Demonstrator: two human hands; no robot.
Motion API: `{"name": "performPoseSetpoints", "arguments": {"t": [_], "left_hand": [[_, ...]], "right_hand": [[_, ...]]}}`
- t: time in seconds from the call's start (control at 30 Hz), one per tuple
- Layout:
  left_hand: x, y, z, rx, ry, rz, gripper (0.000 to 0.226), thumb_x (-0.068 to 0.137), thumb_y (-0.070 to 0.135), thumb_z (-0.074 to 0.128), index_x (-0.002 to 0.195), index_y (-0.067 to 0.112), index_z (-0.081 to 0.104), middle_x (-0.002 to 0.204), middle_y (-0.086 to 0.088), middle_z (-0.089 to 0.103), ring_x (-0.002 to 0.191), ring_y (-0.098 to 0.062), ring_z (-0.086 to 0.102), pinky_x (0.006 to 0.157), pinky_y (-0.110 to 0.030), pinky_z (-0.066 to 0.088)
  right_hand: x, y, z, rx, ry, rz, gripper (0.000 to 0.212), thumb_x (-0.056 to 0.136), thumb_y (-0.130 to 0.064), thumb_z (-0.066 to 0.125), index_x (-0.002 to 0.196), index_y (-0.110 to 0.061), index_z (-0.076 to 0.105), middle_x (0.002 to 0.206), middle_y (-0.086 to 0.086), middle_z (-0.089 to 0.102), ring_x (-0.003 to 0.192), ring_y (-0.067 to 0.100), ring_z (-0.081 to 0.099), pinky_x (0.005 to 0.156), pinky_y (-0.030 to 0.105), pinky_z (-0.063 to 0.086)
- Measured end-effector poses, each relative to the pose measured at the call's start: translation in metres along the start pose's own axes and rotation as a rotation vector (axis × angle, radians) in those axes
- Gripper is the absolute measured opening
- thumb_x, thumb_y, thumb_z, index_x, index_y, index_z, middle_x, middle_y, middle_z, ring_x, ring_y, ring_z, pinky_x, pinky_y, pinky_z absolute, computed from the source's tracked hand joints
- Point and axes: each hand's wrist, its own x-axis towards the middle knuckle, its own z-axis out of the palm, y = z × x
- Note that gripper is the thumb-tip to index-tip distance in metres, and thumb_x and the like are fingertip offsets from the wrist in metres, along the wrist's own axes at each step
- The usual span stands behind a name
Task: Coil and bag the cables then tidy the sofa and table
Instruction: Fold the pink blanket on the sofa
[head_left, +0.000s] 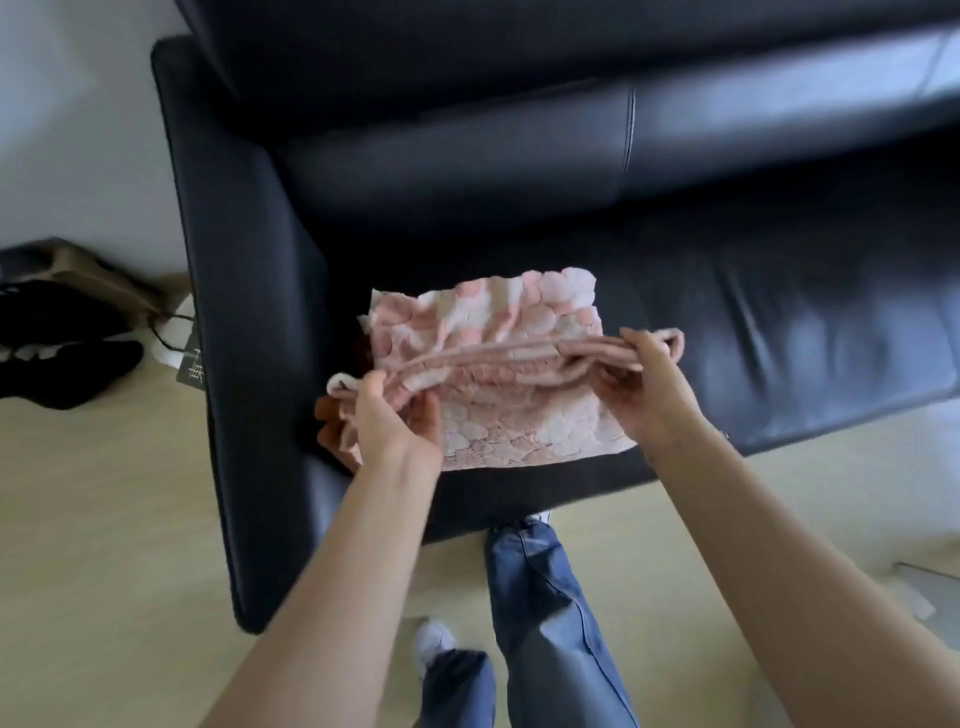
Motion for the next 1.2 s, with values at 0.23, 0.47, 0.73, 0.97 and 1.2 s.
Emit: {"name": "performPoseSetpoints", "arguments": {"t": [0.23,0.47,0.73,0.97,1.2], "left_hand": [[0.094,0.008,0.078,0.558,-0.206,0.403,0.037,0.090,0.032,0.069,0.114,0.005,0.059,0.099,-0.002,0.064,0.089,-0.011,0.064,0.078,-0.022,0.055],[0.167,-0.024,0.049,2.291,-0.378,1.172,0.071,0.089,0.076,0.006,0.151,0.046,-0.012,0.160,0.006,-0.026,0.147,-0.019,-0.025,0.112,-0.056,-0.021],[0.208,-0.052,0.035,2.249,-0.264,1.446,0.071,0.094,0.070,0.012,0.156,0.036,0.006,0.165,-0.007,0.001,0.152,-0.028,0.000,0.114,-0.067,-0.006],[0.200,-0.045,0.033,2.316,-0.279,1.345,0.070,0.094,0.071,0.007,0.155,0.038,-0.001,0.165,-0.005,-0.004,0.151,-0.028,-0.005,0.113,-0.066,-0.009],[0.106,-0.009,0.091,2.423,-0.465,0.883,0.053,0.098,0.035,0.044,0.148,0.021,0.035,0.159,-0.009,0.022,0.141,-0.031,0.032,0.113,-0.050,0.031]], "right_hand": [[0.124,-0.031,0.062,-0.281,-0.131,0.111,0.052,0.092,-0.025,0.062,0.139,-0.013,0.044,0.111,0.015,0.070,0.092,0.021,0.071,0.075,0.031,0.059],[0.133,0.004,0.049,-1.531,-0.377,-0.800,0.053,0.094,-0.016,0.043,0.146,-0.024,0.038,0.154,-0.002,0.032,0.142,0.018,0.030,0.121,0.039,0.021],[0.173,0.041,0.010,-1.991,-0.181,-0.828,0.059,0.101,-0.053,0.015,0.154,-0.037,-0.005,0.161,-0.006,-0.019,0.148,0.023,-0.020,0.119,0.055,-0.006],[0.165,0.036,0.007,-1.879,-0.205,-0.805,0.060,0.101,-0.052,0.023,0.154,-0.036,0.002,0.161,-0.008,-0.020,0.147,0.016,-0.022,0.117,0.050,-0.015],[0.084,-0.008,0.027,-1.617,-0.183,-0.574,0.046,0.098,-0.019,0.046,0.144,-0.026,0.045,0.157,-0.003,0.031,0.149,0.017,0.011,0.122,0.041,0.004]]}}
